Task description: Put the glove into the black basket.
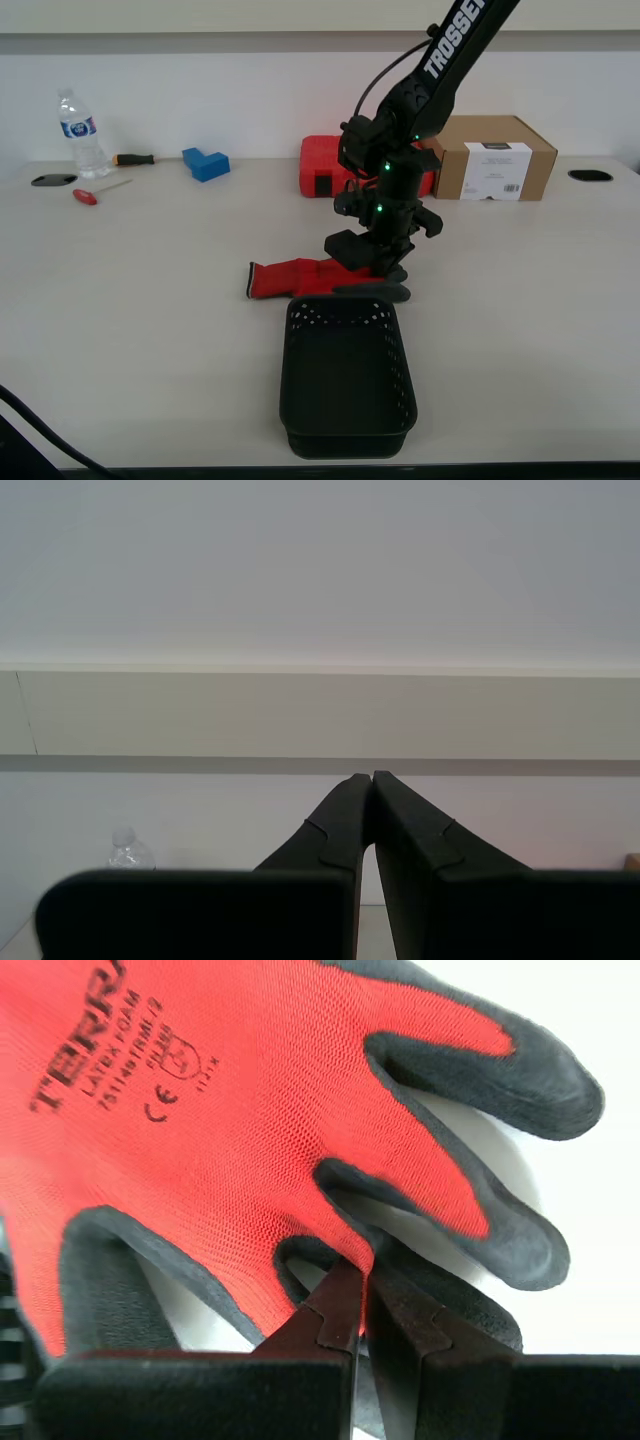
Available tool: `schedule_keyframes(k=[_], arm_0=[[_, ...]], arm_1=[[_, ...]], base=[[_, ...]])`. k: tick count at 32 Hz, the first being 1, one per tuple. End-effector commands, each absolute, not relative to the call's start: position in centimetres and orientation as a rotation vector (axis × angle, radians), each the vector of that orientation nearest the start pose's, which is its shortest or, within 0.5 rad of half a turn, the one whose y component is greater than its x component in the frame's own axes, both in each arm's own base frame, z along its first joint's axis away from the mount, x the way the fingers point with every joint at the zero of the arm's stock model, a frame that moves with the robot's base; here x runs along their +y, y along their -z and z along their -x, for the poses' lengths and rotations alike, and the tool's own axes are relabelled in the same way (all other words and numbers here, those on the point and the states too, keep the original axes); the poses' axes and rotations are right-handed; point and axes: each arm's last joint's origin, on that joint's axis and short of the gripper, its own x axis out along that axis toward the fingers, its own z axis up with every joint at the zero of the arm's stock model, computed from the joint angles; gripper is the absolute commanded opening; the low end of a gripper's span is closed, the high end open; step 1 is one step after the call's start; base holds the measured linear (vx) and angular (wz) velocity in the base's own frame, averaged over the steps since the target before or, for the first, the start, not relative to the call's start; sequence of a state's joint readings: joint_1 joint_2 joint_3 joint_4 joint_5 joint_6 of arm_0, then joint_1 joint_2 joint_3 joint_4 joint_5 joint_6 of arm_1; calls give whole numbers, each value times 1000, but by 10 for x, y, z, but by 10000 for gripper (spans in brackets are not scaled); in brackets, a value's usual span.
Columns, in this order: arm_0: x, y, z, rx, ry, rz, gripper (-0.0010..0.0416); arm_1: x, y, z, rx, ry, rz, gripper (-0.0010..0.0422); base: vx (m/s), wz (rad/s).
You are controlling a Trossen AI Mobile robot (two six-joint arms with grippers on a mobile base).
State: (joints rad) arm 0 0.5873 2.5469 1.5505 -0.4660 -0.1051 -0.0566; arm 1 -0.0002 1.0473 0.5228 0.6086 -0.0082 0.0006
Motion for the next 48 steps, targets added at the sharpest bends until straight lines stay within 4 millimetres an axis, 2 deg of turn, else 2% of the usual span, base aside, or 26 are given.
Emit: schedule_keyframes(k=[1,3,8,10,12,13,14,15,19,22,26,30,35,38,41,45,47,48], arm_0=[[246,-4,-363,1378,-625,393,-2],[248,-27,-366,1331,-628,390,-2],[248,-62,-369,1275,-633,377,-2],[248,-87,-368,1239,-638,369,-2],[247,-103,-367,1214,-641,364,-2],[246,-127,-365,1179,-645,356,-2],[245,-135,-363,1170,-646,354,-2],[242,-153,-358,1145,-651,348,-2],[238,-184,-339,1121,-670,335,-2],[244,-188,-324,1143,-724,315,-2],[255,-178,-307,1189,-771,314,-2],[271,-163,-280,1267,-863,308,-2],[284,-160,-250,1385,-918,349,-2],[281,-159,-240,1474,-901,383,-2],[279,-156,-239,1481,-891,391,-2],[270,-141,-234,1520,-837,409,-1],[260,-124,-230,1540,-822,384,-1],[259,-122,-230,1540,-821,381,-1]], arm_1=[[0,-270,-227,-90,-10,0,0],[0,-270,-227,-90,-11,0,0],[0,-270,-227,-87,-11,-1,0],[0,-270,-227,-86,-11,0,0],[0,-270,-227,-84,-11,0,0],[0,-270,-227,-83,-11,0,0],[0,-270,-227,-83,-11,-1,0],[0,-270,-227,-84,-11,0,0],[0,-269,-227,-81,-13,0,0],[0,-269,-227,-79,-14,0,0],[0,-269,-227,-80,-13,0,0],[0,-269,-227,-80,-14,0,0],[0,-269,-227,-80,-14,0,0],[0,-269,-227,-80,-14,0,0],[0,-269,-227,-80,-14,0,0],[0,-269,-227,-80,-15,0,0],[0,-269,-227,-80,-14,0,0],[0,-269,-227,-80,-15,0,0]], base=[[0,0],[0,0],[0,0],[0,0],[0,0],[0,0],[0,0],[0,0],[0,0],[0,0],[0,0],[0,0],[0,0],[0,0],[0,0],[0,0],[0,0],[0,0]])
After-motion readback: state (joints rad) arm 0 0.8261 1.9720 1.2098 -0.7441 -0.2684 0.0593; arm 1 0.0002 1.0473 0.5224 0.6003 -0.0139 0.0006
